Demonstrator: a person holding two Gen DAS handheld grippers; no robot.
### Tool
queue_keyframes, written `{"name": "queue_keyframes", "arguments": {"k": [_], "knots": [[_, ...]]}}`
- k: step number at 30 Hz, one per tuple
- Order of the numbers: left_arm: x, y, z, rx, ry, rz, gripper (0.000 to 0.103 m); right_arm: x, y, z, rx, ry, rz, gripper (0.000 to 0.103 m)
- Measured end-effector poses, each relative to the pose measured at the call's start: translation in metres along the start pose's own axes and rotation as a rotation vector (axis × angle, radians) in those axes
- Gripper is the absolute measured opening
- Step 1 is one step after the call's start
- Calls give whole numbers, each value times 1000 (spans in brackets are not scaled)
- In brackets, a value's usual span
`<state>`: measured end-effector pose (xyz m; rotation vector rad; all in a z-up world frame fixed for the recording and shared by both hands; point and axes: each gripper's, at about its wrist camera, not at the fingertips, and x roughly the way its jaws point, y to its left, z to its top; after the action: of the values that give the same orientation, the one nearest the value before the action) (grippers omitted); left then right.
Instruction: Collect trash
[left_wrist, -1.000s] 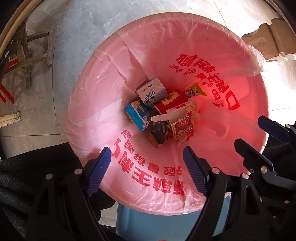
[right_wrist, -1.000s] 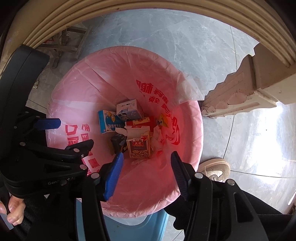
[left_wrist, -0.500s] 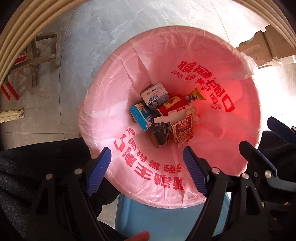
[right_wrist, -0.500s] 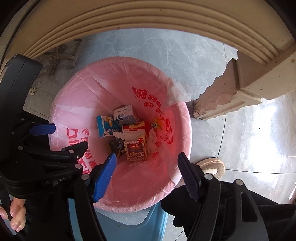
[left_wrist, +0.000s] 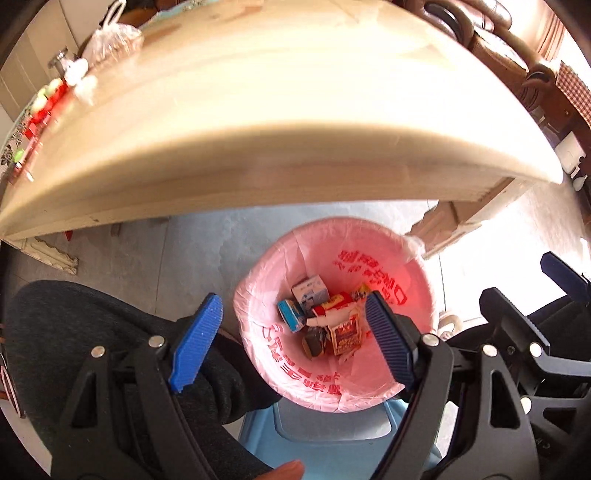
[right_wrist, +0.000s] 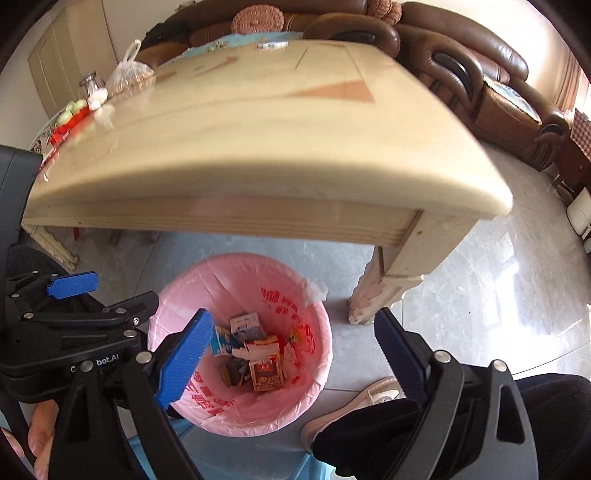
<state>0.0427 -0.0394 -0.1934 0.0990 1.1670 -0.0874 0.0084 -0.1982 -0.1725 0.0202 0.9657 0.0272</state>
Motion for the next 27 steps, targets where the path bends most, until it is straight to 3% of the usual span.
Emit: {"name": "queue_keyframes", "arguments": {"k": [5,7,10,16,23,27], "knots": [[-74,-2,7,-4,-198,41,81,-76,3,27,-1,-201,-35,91],[-96,0,10,-20,-245,38,85,-106,5,36,2,-284,-63,96],[-130,2,11,-42,-321,22,92,-148,9,45,-10,-384,-86,96],[-191,-12,6,5,-470,95,97,-209,19,50,-14,-499,-132,96],[-251,-8,-2,-50,-579,41,97,-268,6,45,63,-606,-129,96],[-272,-5,-8,-67,-614,31,97,-286,3,40,80,-616,-136,96]]}}
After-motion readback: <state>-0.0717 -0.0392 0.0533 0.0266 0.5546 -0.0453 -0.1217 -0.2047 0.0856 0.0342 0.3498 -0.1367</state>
